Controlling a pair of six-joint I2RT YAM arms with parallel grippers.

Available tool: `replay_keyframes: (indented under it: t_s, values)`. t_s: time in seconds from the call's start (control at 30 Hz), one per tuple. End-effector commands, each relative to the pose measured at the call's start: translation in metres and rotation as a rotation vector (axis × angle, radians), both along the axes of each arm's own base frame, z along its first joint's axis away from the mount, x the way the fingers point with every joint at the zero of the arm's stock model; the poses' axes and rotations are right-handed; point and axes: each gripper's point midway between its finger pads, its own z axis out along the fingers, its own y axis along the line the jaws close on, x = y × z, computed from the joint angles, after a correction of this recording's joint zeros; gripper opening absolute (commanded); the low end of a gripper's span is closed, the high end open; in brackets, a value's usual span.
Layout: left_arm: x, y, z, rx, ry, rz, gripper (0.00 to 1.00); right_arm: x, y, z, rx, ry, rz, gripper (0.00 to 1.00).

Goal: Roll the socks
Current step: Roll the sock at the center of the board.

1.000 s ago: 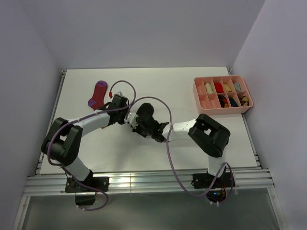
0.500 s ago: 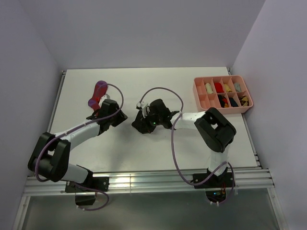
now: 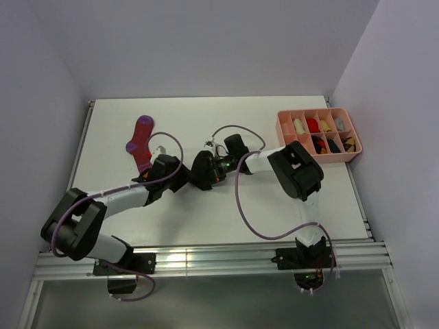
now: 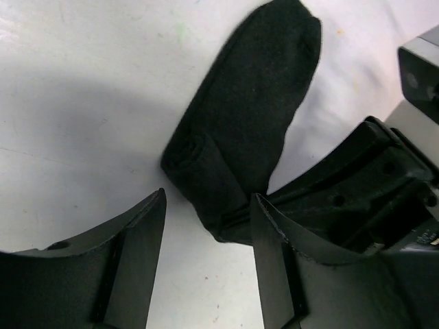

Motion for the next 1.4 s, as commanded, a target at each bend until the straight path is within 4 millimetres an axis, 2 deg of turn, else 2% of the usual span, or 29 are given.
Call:
replay_keyframes:
  t_s: [0.0, 0.13, 0.37, 0.57, 0.63, 0.67, 0.7, 0.73, 0.77, 0.8, 0.83, 0.87, 0.9, 0.93, 0.97, 1.03, 1.07, 1.1, 1.17, 1.2, 1.27, 1.3, 1.37]
  values:
    - [0.013, -0.006, 0.004, -0.023, -0.031, 0.039, 0.57, -0.002, 0.000, -0.002, 0.038, 0.094, 0.012, 0.00]
    - [0.019, -0.006, -0.004, 0.017, -0.018, 0.059, 0.57, 0.002, -0.003, -0.003, 0.034, 0.103, 0.005, 0.00]
    - [0.018, -0.002, -0.023, 0.089, 0.022, 0.063, 0.51, 0.008, -0.005, -0.004, 0.026, 0.098, -0.002, 0.00]
    - [0.014, 0.003, -0.042, 0.142, 0.082, 0.066, 0.31, 0.010, -0.010, -0.001, -0.015, 0.040, -0.013, 0.00]
    - [0.014, 0.004, -0.045, 0.165, 0.098, 0.064, 0.20, 0.009, -0.012, 0.005, -0.021, 0.001, -0.009, 0.01]
    - [0.014, 0.005, -0.047, 0.177, 0.108, 0.061, 0.15, 0.010, -0.013, 0.007, -0.031, -0.018, -0.015, 0.03]
    - [0.014, 0.005, -0.047, 0.190, 0.110, 0.051, 0.05, 0.014, -0.016, 0.006, -0.056, -0.059, -0.028, 0.11]
    - [0.013, 0.006, -0.049, 0.207, 0.124, 0.042, 0.00, 0.012, -0.017, 0.014, -0.064, -0.097, -0.030, 0.15]
    - [0.012, 0.006, -0.049, 0.221, 0.135, 0.033, 0.00, 0.012, -0.017, 0.017, -0.073, -0.125, -0.033, 0.24]
    - [0.014, 0.005, -0.046, 0.232, 0.129, 0.020, 0.00, 0.016, -0.021, 0.017, -0.106, -0.176, -0.051, 0.28]
    - [0.014, 0.006, -0.045, 0.240, 0.133, 0.013, 0.00, 0.012, -0.022, 0.018, -0.122, -0.199, -0.047, 0.32]
    - [0.011, 0.007, -0.046, 0.257, 0.147, -0.001, 0.00, 0.013, -0.022, 0.032, -0.118, -0.256, -0.052, 0.37]
    - [0.014, 0.006, -0.041, 0.272, 0.140, -0.016, 0.00, 0.016, -0.024, 0.036, -0.132, -0.309, -0.058, 0.41]
    - [0.014, 0.006, -0.041, 0.284, 0.145, -0.027, 0.00, 0.019, -0.030, 0.033, -0.174, -0.346, -0.087, 0.43]
    - [0.015, 0.006, -0.040, 0.298, 0.148, -0.037, 0.00, 0.019, -0.029, 0.047, -0.177, -0.406, -0.094, 0.46]
    - [0.015, 0.007, -0.035, 0.332, 0.158, -0.063, 0.00, 0.028, -0.039, 0.047, -0.246, -0.526, -0.129, 0.50]
    - [0.015, 0.006, -0.035, 0.335, 0.164, -0.075, 0.00, 0.024, -0.036, 0.049, -0.259, -0.573, -0.121, 0.54]
    - [0.016, 0.005, -0.032, 0.342, 0.165, -0.089, 0.00, 0.027, -0.035, 0.060, -0.257, -0.658, -0.123, 0.56]
    - [0.015, 0.001, -0.032, 0.333, 0.177, -0.114, 0.00, 0.028, -0.039, 0.055, -0.321, -0.730, -0.148, 0.59]
    - [0.015, 0.000, -0.030, 0.335, 0.185, -0.125, 0.00, 0.025, -0.032, 0.059, -0.323, -0.799, -0.135, 0.61]
    - [0.015, 0.000, -0.030, 0.337, 0.199, -0.140, 0.00, 0.025, -0.035, 0.051, -0.390, -0.880, -0.139, 0.62]
    - [0.016, -0.002, -0.028, 0.335, 0.198, -0.147, 0.00, 0.018, -0.023, 0.053, -0.377, -0.925, -0.125, 0.63]
    - [0.015, -0.001, -0.030, 0.337, 0.216, -0.155, 0.01, 0.011, -0.020, 0.047, -0.397, -0.971, -0.116, 0.63]
